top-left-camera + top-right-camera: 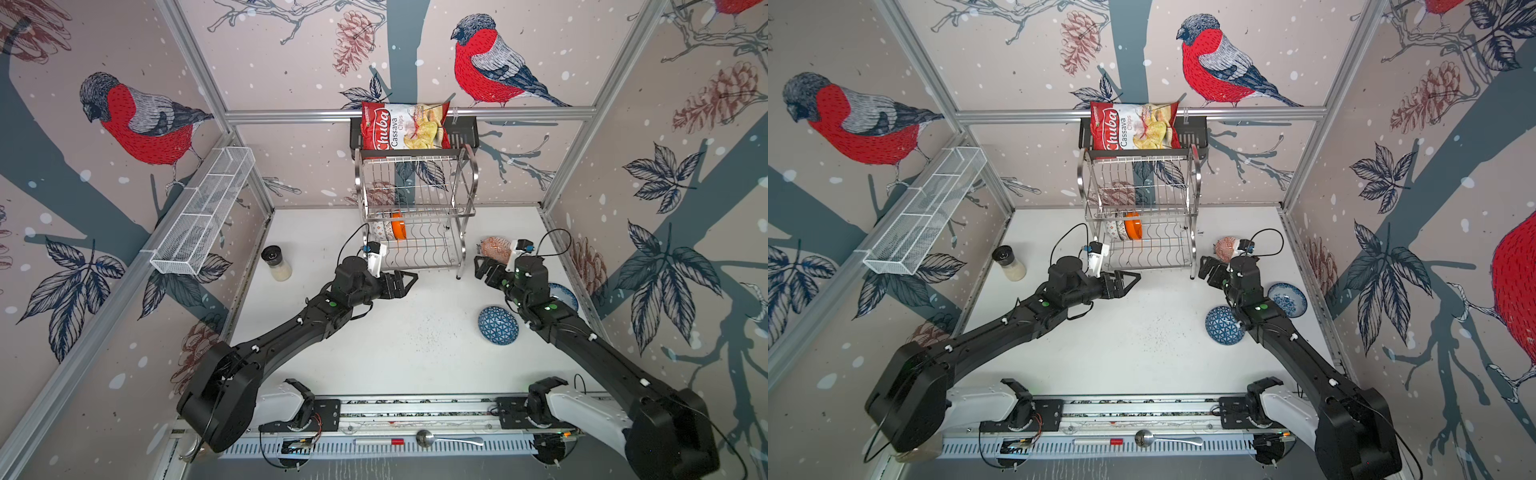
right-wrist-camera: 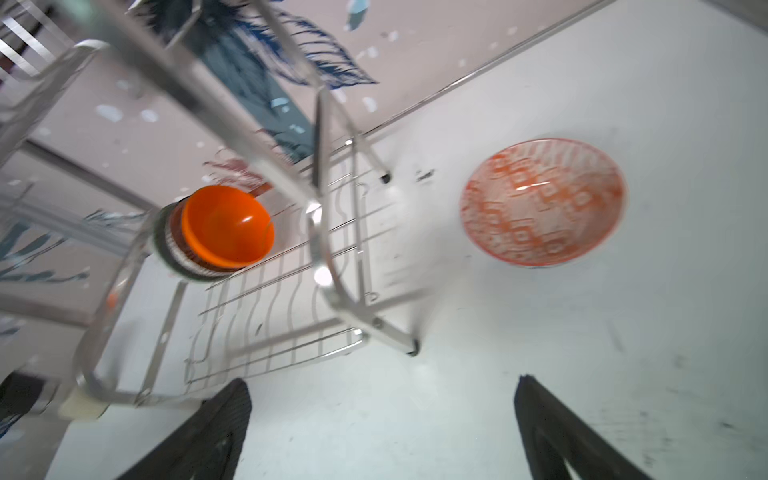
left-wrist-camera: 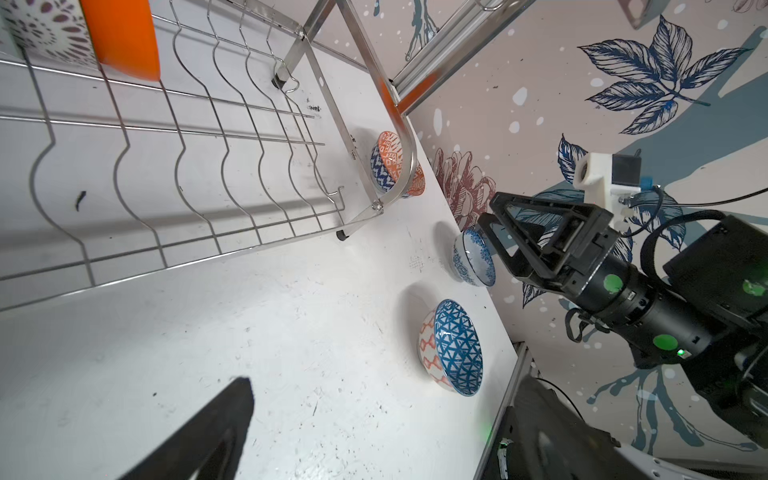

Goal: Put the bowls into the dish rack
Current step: 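Grasp the orange-red patterned bowl rim with the right gripper while the left gripper advances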

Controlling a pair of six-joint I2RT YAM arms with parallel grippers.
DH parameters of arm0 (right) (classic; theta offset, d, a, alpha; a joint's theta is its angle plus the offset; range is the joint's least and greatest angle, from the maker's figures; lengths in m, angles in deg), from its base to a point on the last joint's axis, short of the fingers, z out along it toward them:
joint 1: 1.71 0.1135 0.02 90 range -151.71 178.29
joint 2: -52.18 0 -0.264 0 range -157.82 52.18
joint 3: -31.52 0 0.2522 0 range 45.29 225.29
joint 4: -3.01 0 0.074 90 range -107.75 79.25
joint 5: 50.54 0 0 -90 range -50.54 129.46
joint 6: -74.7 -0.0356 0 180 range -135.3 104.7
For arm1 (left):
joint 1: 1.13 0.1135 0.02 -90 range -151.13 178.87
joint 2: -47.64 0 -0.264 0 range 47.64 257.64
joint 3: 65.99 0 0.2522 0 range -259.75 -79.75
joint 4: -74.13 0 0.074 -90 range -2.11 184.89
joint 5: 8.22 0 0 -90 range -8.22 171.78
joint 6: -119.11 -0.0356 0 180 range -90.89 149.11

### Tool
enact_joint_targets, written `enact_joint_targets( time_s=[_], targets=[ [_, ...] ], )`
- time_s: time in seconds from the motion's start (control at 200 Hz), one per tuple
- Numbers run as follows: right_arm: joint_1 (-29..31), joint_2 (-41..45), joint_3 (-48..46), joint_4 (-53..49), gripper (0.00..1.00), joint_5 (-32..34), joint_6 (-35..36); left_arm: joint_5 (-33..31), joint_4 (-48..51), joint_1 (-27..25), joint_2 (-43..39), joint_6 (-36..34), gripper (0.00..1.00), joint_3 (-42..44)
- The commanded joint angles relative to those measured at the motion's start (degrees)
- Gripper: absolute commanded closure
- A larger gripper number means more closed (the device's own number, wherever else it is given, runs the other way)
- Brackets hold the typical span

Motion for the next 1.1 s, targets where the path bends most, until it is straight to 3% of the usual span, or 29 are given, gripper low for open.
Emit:
enact_joint_targets(
  time_s=[0.0,0.225,0.365,0.825,1.096],
  targets=[
    [-5.18,-1.66,0.92,-2.09,0.01,0.07,-1.40,-3.72,-8.66,-1.64,1.00,4.63,0.02,1.73],
    [-16.45,-13.39,5.77,-1.52,0.01,-6.72,-3.88,-9.88,-13.12,-4.75,1.93,7.69,0.02,3.90],
    [-19.01,-21.11,9.28,1.50,0.01,-9.91,-6.18,-10.89,-13.77,-5.18,2.49,9.20,0.02,4.12],
    [-18.63,-39.23,20.35,1.98,0.36,-8.34,-5.49,-12.73,-9.92,-5.29,1.81,7.55,0.02,3.55],
    [-17.39,-42.82,21.43,2.30,0.52,-6.91,-4.69,-14.63,-4.77,-5.16,0.86,6.41,0.02,2.59]
  ],
)
